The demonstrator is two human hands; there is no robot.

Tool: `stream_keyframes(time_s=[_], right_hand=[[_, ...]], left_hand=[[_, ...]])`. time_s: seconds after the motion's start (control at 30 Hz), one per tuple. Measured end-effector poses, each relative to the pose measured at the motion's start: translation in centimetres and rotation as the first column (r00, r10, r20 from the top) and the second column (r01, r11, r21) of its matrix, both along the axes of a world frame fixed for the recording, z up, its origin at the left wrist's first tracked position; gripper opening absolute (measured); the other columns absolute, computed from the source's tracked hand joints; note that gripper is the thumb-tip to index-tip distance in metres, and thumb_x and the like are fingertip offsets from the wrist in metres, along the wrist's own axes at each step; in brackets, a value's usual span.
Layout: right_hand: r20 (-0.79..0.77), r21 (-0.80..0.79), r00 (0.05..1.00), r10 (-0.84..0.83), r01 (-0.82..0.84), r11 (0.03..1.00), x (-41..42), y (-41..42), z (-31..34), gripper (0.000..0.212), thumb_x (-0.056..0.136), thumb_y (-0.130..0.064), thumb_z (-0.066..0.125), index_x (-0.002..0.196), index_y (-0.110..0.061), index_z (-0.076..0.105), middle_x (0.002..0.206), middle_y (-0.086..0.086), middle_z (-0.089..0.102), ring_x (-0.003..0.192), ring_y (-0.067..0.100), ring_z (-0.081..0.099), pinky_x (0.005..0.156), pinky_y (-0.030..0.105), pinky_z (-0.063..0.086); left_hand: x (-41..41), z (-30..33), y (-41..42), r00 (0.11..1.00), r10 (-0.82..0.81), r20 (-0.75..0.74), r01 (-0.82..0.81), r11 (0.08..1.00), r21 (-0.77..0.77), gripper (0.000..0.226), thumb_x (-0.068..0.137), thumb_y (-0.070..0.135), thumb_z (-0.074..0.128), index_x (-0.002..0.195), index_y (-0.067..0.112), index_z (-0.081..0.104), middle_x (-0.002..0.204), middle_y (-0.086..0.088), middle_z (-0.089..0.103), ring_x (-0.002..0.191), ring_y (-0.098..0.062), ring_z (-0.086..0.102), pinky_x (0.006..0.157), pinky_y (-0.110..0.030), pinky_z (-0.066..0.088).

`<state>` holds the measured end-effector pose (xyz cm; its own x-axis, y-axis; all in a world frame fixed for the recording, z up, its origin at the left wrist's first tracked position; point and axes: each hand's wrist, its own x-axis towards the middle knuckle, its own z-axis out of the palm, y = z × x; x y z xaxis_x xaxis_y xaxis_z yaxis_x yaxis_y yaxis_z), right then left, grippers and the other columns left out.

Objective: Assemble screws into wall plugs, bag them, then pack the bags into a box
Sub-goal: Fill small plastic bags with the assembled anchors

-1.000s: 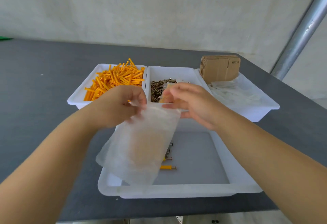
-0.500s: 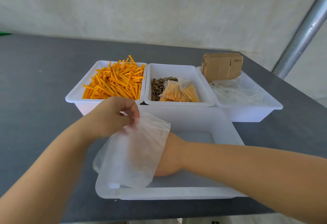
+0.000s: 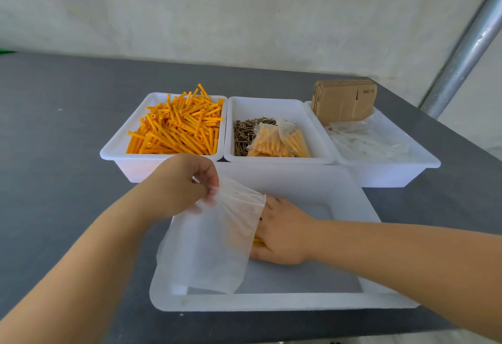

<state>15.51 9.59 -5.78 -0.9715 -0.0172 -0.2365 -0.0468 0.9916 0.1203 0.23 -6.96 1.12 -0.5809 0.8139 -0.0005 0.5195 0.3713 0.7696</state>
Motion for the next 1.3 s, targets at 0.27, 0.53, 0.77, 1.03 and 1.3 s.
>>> stream_keyframes(time_s=[0.27, 0.53, 0.77, 1.03, 1.3], right_hand=[[0.08, 0.062, 0.993, -0.091, 0.086, 0.994, 3.2, 4.3, 0.4, 0.081, 0.091, -0.073, 0.031, 0.155, -0.033, 0.002, 0.159, 0.006, 0.008, 0.145, 0.028, 0.011, 0.118, 0.043, 0.022], [-0.032, -0.161, 0.953, -0.303, 0.294, 0.942, 5.4, 5.6, 4.4, 0.059, 0.073, -0.058, 0.076, 0.122, -0.036, 0.053, 0.112, -0.013, 0.046, 0.105, 0.01, 0.047, 0.084, 0.027, 0.044], [0.119, 0.006, 0.95, -0.29, 0.291, 0.957, 7.4, 3.9, 3.6, 0.022, 0.079, -0.041, 0.072, 0.091, -0.024, 0.065, 0.087, -0.009, 0.063, 0.083, 0.013, 0.055, 0.064, 0.027, 0.042], [0.123, -0.002, 0.94, -0.318, 0.32, 0.947, 7.5, 3.1, 3.3, 0.019, 0.082, -0.035, 0.068, 0.092, -0.019, 0.069, 0.088, -0.003, 0.068, 0.085, 0.018, 0.06, 0.071, 0.03, 0.051], [0.153, 0.025, 0.92, -0.361, 0.362, 0.932, 7.7, 2.7, 3.4, 0.02, 0.075, -0.027, 0.066, 0.093, -0.018, 0.067, 0.088, 0.0, 0.066, 0.075, 0.016, 0.053, 0.059, 0.027, 0.042]], left_hand=[[2.3, 1.8, 3.6, 0.977, 0.148, -0.156, -0.142, 0.989, 0.045, 0.028, 0.085, -0.004, 0.055, 0.074, 0.021, 0.062, 0.08, 0.0, 0.073, 0.078, -0.017, 0.071, 0.072, -0.04, 0.06], [3.7, 0.9, 5.2, 0.956, -0.133, -0.263, 0.078, 0.975, -0.207, 0.017, 0.084, 0.036, 0.074, 0.087, 0.019, 0.072, 0.09, 0.003, 0.071, 0.087, -0.013, 0.065, 0.078, -0.029, 0.054], [2.8, -0.5, 4.6, 0.993, 0.004, -0.121, -0.017, 0.994, -0.106, 0.055, 0.098, 0.046, 0.051, 0.057, 0.015, 0.071, 0.062, -0.001, 0.072, 0.059, -0.008, 0.064, 0.067, -0.025, 0.046], [3.0, -2.1, 4.3, 0.936, 0.006, -0.351, -0.021, 0.999, -0.038, 0.011, 0.08, 0.018, 0.07, 0.072, 0.015, 0.076, 0.068, 0.007, 0.067, 0.064, -0.005, 0.059, 0.055, -0.013, 0.041], [3.5, -2.7, 4.4, 0.942, -0.192, -0.276, 0.159, 0.978, -0.137, 0.017, 0.074, 0.009, 0.071, 0.08, 0.025, 0.075, 0.081, 0.013, 0.066, 0.077, -0.004, 0.061, 0.066, -0.008, 0.045]])
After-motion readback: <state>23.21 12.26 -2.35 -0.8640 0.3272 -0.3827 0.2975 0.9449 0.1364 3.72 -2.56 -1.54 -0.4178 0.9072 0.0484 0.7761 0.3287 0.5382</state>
